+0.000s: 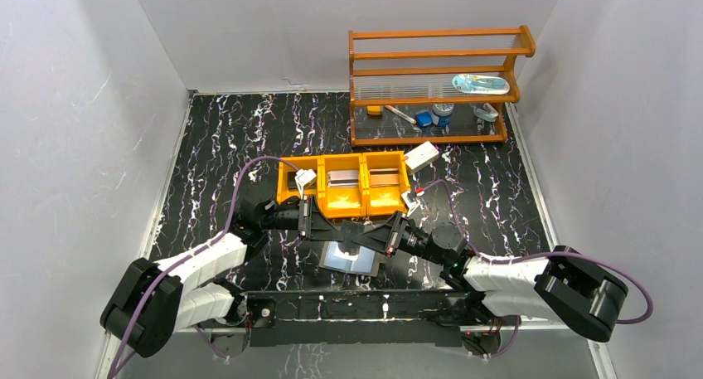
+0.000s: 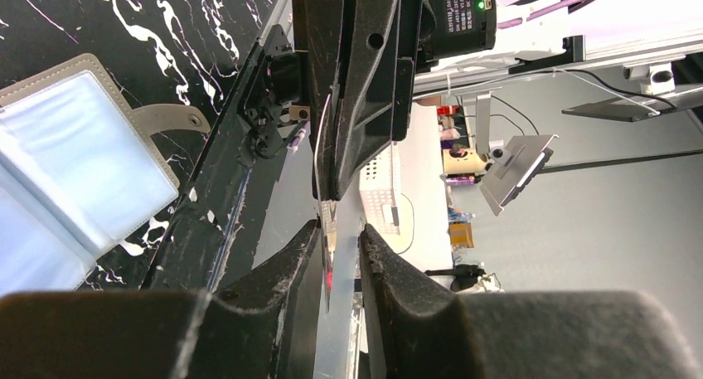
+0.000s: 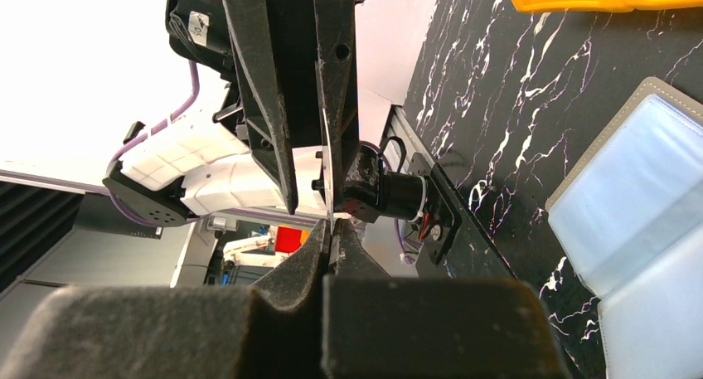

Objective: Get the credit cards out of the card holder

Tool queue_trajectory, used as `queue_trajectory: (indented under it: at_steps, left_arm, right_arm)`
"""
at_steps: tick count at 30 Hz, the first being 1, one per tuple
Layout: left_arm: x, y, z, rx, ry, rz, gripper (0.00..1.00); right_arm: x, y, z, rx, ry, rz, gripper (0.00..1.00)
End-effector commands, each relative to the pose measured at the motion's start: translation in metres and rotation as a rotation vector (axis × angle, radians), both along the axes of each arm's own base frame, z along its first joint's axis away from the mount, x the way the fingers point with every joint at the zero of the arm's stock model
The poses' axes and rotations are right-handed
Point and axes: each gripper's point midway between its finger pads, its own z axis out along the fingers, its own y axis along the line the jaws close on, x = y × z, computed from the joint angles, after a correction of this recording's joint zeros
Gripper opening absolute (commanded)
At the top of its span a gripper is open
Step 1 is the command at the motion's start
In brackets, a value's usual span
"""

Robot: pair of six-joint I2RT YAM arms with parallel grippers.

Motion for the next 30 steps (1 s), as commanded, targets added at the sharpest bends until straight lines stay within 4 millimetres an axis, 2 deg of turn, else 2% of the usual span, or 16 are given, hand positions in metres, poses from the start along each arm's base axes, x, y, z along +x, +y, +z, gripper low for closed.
queue_trajectory:
  at_steps: [1,7,12,15,19,25,30]
  left_arm:
    - [-0.012,0.000,0.018,-0.050,-0.072,-0.077,0.21]
    - [-0.014,-0.001,0.019,-0.051,-0.074,-0.107,0.14]
    - [-0.012,-0.003,0.016,-0.045,-0.073,-0.092,0.00]
    - [-0.011,-0.003,0.013,-0.039,-0.069,-0.076,0.00]
    - [-0.008,-0.003,0.006,-0.010,-0.066,-0.053,0.00]
    - [-0.001,0.000,-0.007,0.103,-0.106,-0.020,0.00]
    - [0.008,0.004,-0.011,0.174,-0.166,0.024,0.00]
  right_arm:
    - [0.005,0.003,0.011,0.038,-0.020,-0.015,0.02]
    - [0.005,0.007,0.009,0.047,-0.008,-0.002,0.02]
    - [0.005,0.010,0.009,0.055,-0.004,0.011,0.02]
    - [0.005,0.009,0.007,0.054,0.003,0.011,0.06]
    - [0.006,0.006,0.002,0.045,0.014,-0.004,0.16]
    - [0.009,0.001,-0.001,0.018,0.020,-0.038,0.47]
    - [0.014,-0.004,-0.008,-0.029,0.029,-0.083,0.64]
